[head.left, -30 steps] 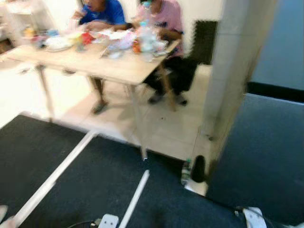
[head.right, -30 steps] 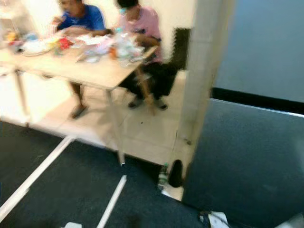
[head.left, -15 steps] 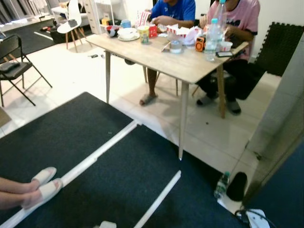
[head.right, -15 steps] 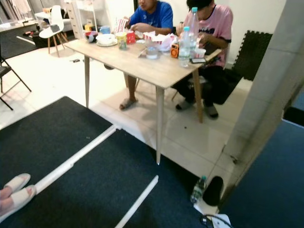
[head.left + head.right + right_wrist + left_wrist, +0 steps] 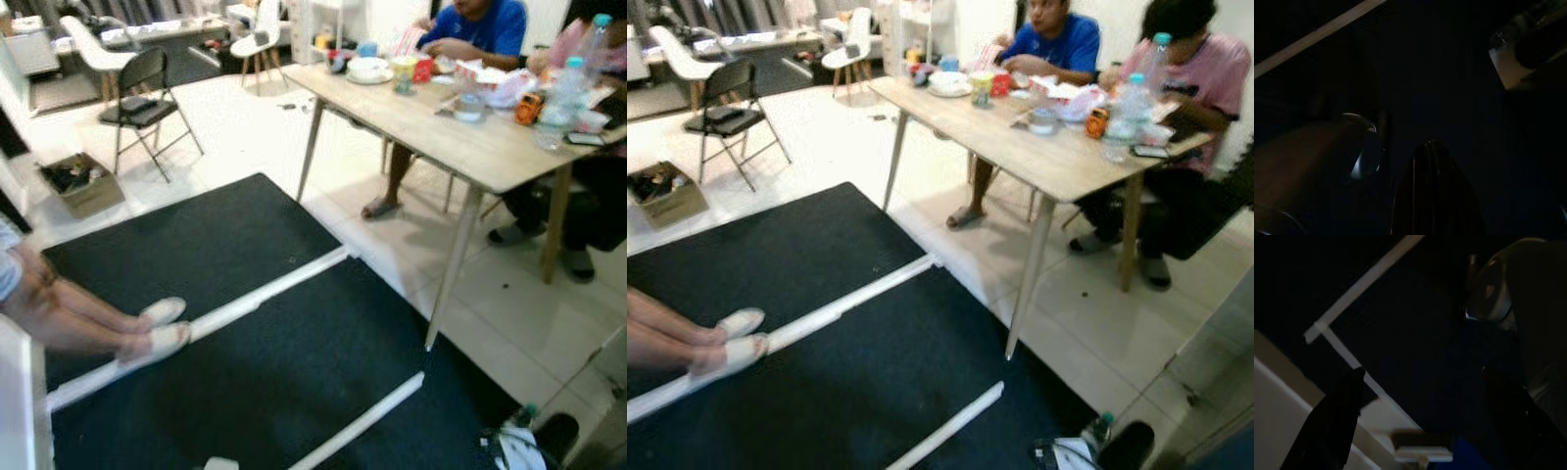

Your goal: Restocking fridge

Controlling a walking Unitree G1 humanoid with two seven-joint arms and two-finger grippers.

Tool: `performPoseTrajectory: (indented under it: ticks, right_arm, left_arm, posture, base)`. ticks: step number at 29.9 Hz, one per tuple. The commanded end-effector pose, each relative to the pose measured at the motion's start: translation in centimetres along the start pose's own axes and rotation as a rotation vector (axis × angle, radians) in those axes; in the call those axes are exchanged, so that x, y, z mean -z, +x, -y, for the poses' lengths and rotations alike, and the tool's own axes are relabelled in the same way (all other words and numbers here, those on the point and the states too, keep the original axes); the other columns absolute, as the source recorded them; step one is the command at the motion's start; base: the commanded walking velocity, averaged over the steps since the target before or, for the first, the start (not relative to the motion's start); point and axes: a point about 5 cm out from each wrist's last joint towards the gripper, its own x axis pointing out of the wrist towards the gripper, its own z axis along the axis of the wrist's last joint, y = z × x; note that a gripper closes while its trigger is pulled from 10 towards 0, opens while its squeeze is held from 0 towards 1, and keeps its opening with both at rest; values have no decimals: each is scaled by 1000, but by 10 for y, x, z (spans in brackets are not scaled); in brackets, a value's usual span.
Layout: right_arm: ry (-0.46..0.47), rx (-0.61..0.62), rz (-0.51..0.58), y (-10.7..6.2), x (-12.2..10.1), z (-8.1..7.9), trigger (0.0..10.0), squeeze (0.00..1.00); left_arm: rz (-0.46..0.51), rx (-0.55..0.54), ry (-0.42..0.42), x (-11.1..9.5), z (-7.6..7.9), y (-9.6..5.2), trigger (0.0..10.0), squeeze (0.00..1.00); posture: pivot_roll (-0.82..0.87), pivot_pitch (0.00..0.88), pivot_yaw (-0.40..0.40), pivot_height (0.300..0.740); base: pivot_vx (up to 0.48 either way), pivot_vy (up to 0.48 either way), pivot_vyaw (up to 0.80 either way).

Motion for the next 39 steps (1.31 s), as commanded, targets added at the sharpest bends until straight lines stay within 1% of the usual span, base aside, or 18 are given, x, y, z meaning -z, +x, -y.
performPoseTrajectory:
  ticks: [1, 3, 4, 5, 8, 29, 39]
  right_arm:
    - [-1, -4, 8, 0, -2, -2, 10000, 0]
    - [-2, -1, 7, 0, -1, -2, 10000, 0]
    - [0, 6, 6, 0, -1, -1, 10000, 0]
    - [-25, 9, 4, 0, -1, -1, 10000, 0]
    - [-33, 8, 3, 0, -1, -1, 10000, 0]
    - [-51, -9, -12, 1, 2, -5, 10000, 0]
    - [-62, -17, -20, 1, 3, -7, 10000, 0]
  left_arm:
    - [-4, 24, 2, 1, 7, 1, 10000, 0]
    - [-3, 22, -1, 1, 7, 2, 10000, 0]
    - [-1, 19, -4, 0, 7, 2, 10000, 0]
    - [0, 14, -6, 0, 7, 2, 10000, 0]
    - [0, 13, -6, 0, 7, 2, 10000, 0]
    - [-17, 8, -22, 7, 6, 1, 10000, 0]
    - [-23, 12, -28, 10, 7, 1, 10000, 0]
  posture:
    - [-29, 0, 17, 740]
    - [-28, 0, 16, 740]
    - [-28, 0, 16, 740]
    - [-28, 0, 16, 740]
    - [-28, 0, 16, 740]
    - [-24, 0, 13, 740]
    - [-24, 0, 10, 740]
  base:
    - [0, 0, 781]
    - [0, 0, 725]
    - [0, 0, 0]
    - [0, 0, 0]
    - [0, 0, 0]
    - [0, 0, 0]
    - [194, 0, 0]
